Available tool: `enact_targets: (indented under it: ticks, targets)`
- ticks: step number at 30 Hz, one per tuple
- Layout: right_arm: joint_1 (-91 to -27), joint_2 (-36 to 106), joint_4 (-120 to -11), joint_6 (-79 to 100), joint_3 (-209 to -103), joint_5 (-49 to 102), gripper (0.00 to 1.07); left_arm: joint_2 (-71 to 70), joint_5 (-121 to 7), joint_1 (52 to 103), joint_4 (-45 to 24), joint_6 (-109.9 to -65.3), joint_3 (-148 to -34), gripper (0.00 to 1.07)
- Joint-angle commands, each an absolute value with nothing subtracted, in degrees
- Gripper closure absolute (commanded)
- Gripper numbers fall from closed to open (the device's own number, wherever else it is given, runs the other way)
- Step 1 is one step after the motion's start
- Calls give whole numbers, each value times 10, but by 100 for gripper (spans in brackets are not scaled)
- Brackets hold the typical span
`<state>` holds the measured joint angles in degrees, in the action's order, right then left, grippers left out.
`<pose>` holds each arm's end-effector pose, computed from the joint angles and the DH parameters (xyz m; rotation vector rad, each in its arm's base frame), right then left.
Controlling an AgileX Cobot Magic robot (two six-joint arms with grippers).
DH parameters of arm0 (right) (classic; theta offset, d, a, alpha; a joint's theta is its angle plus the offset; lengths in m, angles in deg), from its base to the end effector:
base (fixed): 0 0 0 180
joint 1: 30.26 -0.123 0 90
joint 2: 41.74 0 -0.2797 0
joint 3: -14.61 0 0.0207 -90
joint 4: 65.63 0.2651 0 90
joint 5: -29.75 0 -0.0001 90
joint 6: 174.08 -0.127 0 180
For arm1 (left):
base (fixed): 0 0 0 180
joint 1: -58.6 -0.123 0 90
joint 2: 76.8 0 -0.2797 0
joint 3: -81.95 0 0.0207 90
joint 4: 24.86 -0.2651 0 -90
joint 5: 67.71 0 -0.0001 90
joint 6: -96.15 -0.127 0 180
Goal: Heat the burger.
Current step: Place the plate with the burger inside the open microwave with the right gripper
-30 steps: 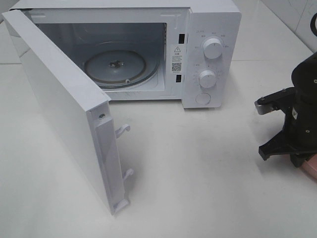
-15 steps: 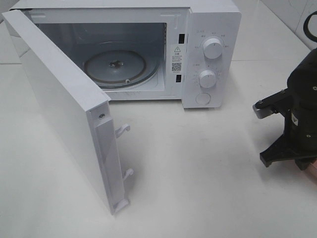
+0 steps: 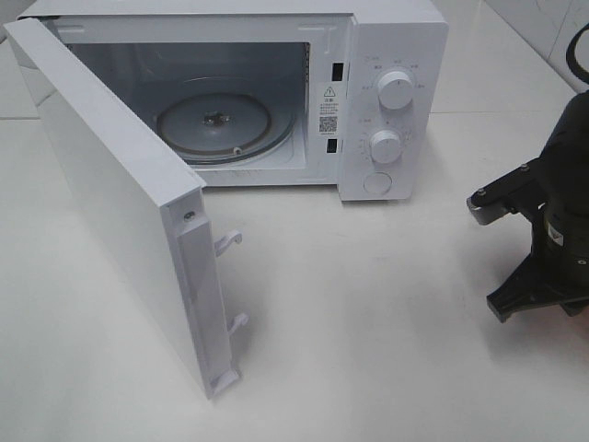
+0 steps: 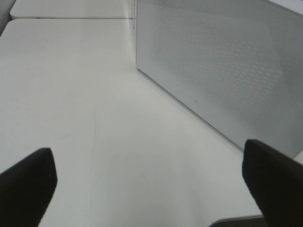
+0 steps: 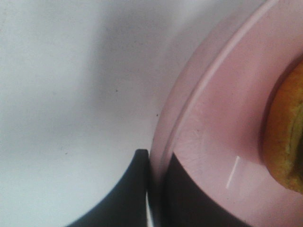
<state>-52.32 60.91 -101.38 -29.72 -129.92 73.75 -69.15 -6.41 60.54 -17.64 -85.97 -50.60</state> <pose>0.2615 0.0503 0.0965 -0.3298 2.8963 -0.5714 0.0411 -0.0154 0.2731 0.0800 2.0268 -0.1484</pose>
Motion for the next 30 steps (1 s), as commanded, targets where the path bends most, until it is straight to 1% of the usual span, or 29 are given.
enact_targets:
  ticks: [1,4,5,12,14,15,16,17,19,22,24,25,27,30]
  targets:
    - [-552,574,-1041,-301,-1278,778,107,-693,-63,607,-172,-860,-505,7]
    - [-557,567,-1041,-301,-1274,782,107,-693,-63,607,-172,-860,-505,7]
    - [-575,543,-1041,-300,-1260,793,107,-693,-63,607,-172,-860,-505,7]
    - [-610,495,-1039,-298,-1240,826,107,-693,-63,607,-172,-860,-505,7]
    - [-631,476,-1039,-293,-1238,850,107,-693,-63,607,-172,-860,-505,7]
    - [-631,476,-1039,-293,-1238,850,107,-693,-63,607,-172,-860,-505,7]
    - [-647,465,-1040,-289,-1238,864,107,-693,-63,607,-172,-860,-505,7]
    - [-647,465,-1040,-289,-1238,864,107,-693,-63,607,-172,-860,-505,7]
    - [-678,451,-1040,-283,-1238,886,107,-693,-63,607,-172,-860,-505,7]
    - [-687,449,-1039,-283,-1238,892,107,-693,-63,607,-172,-860,-505,7]
    - [-711,442,-1039,-279,-1238,899,107,-693,-63,607,-172,-860,-505,7]
    - [-711,442,-1039,-279,-1238,899,107,-693,-63,607,-172,-860,-505,7]
    - [-740,433,-1039,-273,-1238,907,107,-693,-63,607,-172,-860,-505,7]
    - [-747,432,-1039,-271,-1238,911,107,-693,-63,607,-172,-860,-505,7]
